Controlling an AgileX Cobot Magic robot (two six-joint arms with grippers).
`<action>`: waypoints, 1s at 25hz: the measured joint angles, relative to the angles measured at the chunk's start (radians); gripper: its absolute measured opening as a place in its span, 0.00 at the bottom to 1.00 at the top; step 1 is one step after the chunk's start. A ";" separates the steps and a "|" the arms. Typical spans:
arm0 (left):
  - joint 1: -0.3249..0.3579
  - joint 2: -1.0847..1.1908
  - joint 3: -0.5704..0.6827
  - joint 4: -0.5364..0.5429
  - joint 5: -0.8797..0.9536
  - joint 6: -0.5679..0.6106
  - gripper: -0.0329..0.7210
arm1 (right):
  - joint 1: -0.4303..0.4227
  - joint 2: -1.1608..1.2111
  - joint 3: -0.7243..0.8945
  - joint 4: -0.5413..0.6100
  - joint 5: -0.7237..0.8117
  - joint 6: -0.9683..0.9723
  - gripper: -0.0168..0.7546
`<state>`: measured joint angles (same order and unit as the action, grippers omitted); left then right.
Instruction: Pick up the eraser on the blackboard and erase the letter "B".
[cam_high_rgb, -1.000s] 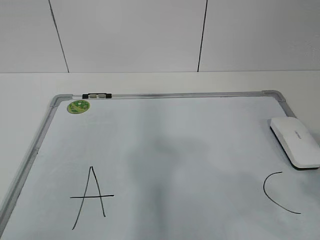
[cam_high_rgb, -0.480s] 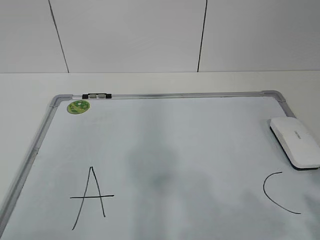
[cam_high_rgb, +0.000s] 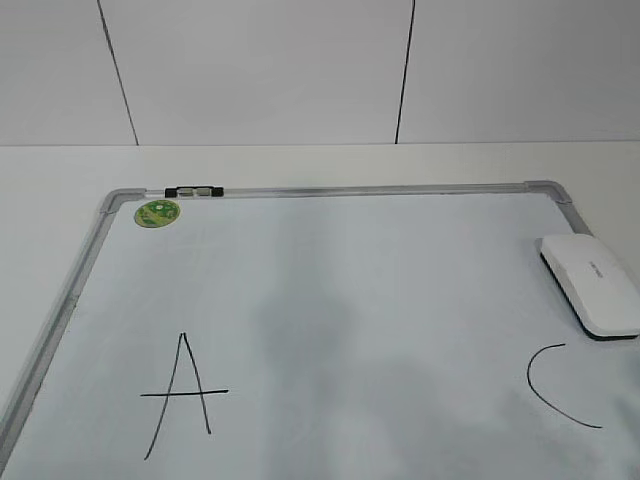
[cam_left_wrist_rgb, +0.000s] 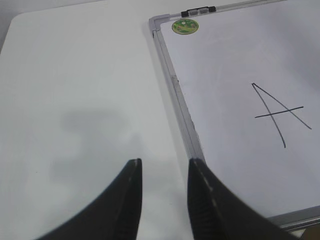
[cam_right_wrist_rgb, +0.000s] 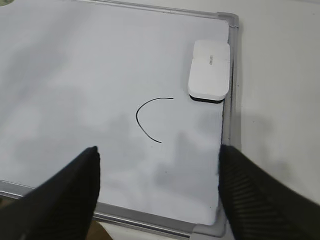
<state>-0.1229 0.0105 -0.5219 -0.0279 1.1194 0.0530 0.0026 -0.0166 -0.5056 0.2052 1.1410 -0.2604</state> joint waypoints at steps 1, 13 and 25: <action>-0.002 0.000 0.000 0.000 0.000 0.000 0.36 | 0.000 0.000 0.001 -0.007 0.001 0.005 0.78; -0.002 0.000 0.000 0.000 -0.003 0.001 0.36 | 0.000 0.000 0.002 -0.166 0.001 0.186 0.78; 0.073 0.000 0.000 -0.002 -0.003 0.001 0.36 | 0.000 0.000 0.002 -0.169 0.001 0.188 0.78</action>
<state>-0.0498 0.0105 -0.5219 -0.0301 1.1165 0.0537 0.0026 -0.0166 -0.5033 0.0358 1.1425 -0.0726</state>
